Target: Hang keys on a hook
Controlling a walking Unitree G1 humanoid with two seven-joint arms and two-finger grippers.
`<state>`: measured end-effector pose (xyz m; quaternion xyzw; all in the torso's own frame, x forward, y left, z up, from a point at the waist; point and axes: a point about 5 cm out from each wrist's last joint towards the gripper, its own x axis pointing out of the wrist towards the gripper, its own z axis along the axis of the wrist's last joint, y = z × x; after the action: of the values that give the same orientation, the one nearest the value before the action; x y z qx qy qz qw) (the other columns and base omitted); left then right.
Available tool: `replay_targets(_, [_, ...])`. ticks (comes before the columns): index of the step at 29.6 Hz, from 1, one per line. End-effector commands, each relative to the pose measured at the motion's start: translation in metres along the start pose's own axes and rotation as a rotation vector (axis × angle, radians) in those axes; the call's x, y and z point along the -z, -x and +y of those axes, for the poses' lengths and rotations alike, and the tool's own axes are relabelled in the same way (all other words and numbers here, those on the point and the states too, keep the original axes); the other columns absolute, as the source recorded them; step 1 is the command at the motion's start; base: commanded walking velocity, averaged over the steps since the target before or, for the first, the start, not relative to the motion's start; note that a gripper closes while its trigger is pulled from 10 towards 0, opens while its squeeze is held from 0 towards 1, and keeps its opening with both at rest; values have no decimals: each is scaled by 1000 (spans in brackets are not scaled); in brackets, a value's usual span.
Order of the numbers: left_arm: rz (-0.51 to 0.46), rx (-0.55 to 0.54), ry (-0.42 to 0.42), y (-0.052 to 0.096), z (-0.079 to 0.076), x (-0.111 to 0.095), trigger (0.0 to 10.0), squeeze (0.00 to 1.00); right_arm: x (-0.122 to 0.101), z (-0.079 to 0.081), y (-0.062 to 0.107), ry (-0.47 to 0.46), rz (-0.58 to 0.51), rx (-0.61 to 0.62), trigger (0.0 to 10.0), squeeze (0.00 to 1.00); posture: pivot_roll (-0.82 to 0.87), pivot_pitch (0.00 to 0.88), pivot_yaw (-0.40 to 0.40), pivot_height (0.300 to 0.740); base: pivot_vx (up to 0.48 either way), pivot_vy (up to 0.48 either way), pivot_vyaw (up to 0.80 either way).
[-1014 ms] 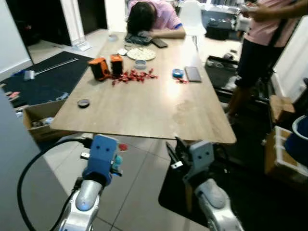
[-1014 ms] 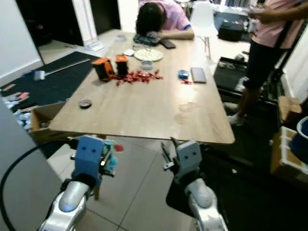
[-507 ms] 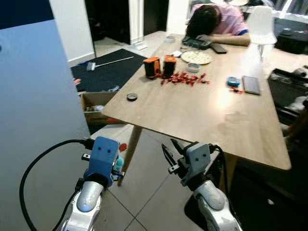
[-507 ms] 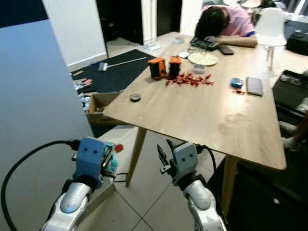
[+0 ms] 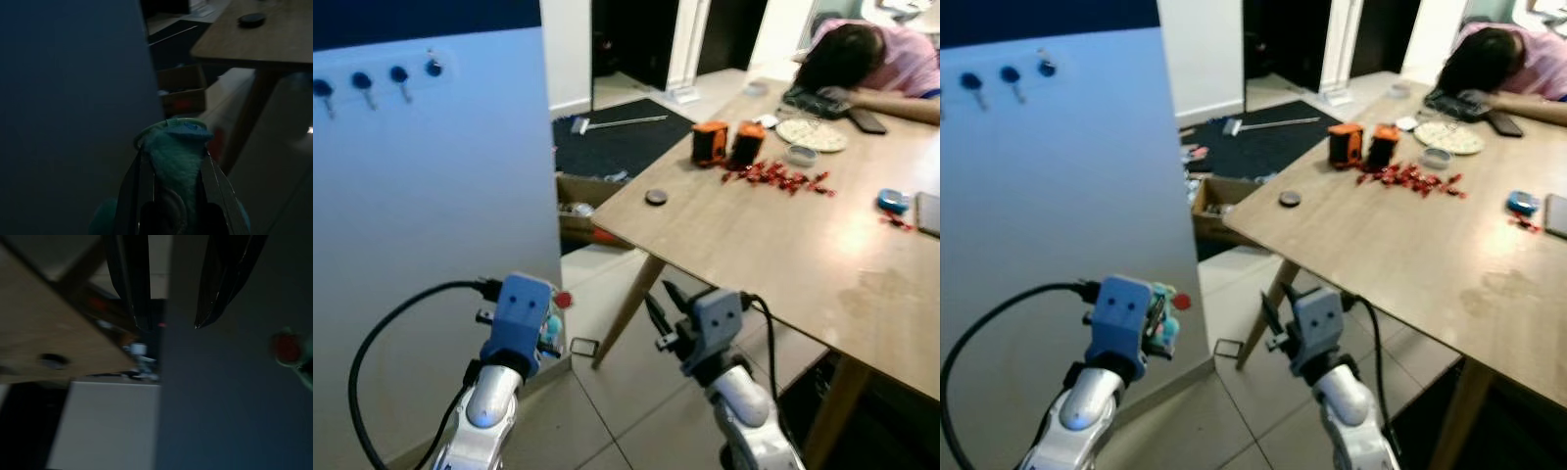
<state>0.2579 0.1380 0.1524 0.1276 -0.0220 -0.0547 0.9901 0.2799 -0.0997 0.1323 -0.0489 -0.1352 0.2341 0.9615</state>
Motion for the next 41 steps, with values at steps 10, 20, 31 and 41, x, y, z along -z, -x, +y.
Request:
replay_targets(10, [17, 6, -17, 2, -2, 3, 10000, 0, 1, 0, 3, -4, 8, 0, 10000, 0, 114, 125, -26, 740, 0, 0, 800])
replay_targets(20, [22, 8, -20, 2, -3, 4, 10000, 0, 2, 0, 4, -6, 11, 2, 10000, 0, 114, 127, -25, 740, 0, 0, 800])
replay_targets(31, [26, 6, -20, 2, -3, 4, 10000, 0, 2, 0, 4, -8, 15, 7, 10000, 0, 115, 130, -26, 740, 0, 0, 799])
replay_targets(41, [30, -1, -25, 0, -2, 4, 10000, 0, 3, -5, 3, -32, 18, 42, 10000, 0, 110, 126, -26, 740, 0, 0, 79])
